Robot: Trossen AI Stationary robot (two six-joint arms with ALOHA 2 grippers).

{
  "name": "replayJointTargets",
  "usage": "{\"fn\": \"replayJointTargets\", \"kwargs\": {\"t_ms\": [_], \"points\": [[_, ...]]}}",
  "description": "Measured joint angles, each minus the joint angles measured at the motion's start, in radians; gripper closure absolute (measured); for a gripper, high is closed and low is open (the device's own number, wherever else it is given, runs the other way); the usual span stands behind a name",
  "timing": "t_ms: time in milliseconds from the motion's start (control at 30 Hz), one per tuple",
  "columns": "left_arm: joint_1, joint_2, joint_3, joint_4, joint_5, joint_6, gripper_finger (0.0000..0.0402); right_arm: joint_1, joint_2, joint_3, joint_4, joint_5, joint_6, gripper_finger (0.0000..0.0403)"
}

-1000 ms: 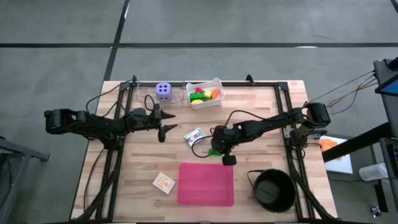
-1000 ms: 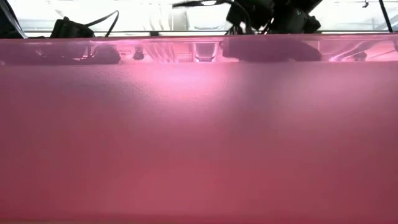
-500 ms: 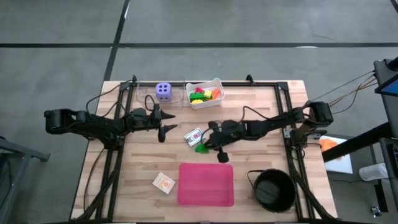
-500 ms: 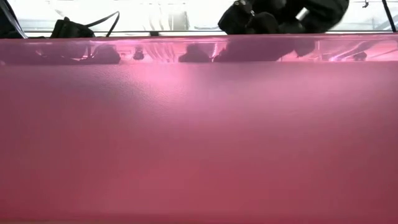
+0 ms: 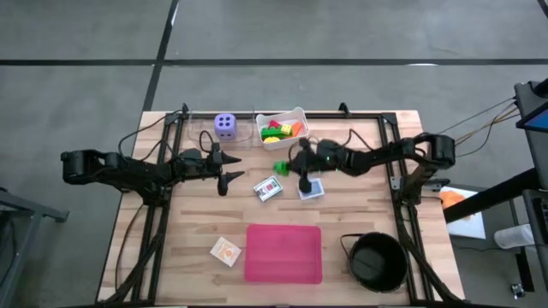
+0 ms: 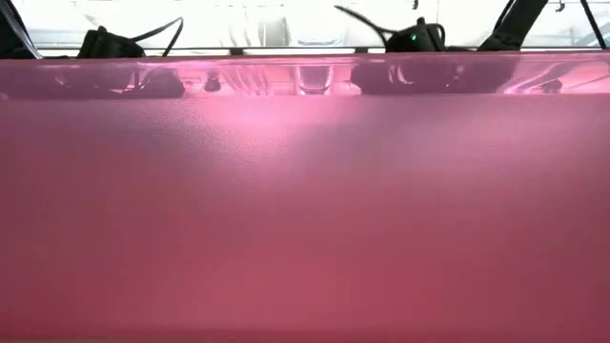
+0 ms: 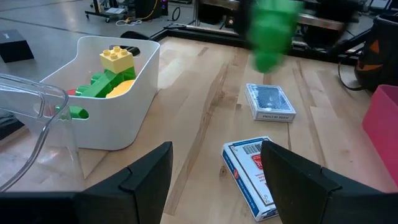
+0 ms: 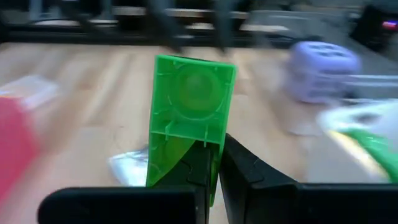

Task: Pick & Place Toys
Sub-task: Put the green two stud game piece into the white bin

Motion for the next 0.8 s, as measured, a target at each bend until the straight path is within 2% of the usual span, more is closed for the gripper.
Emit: {"fn": "replayJointTargets", "kwargs": {"t_ms": [267,433,600,800], "points": [[0.0,0.0,0.0,0.0,0.0,0.0,0.0156,-0.224,0.0,0.042,-0.008,0.017,-0.001,0.0385],[0.0,0.0,0.0,0.0,0.0,0.001,0.0156,-0.33,0.0,0.088,-0.1,0.033,-0.001,0.0385],[0.0,0.0,0.0,0.0,0.0,0.004,0.0156,-0.386,0.0,0.11,-0.181,0.048,-0.001,0.0385],[0.001,0.0,0.0,0.0,0.0,0.004,0.0156,-0.398,0.0,0.11,-0.19,0.048,-0.001,0.0385]]}}
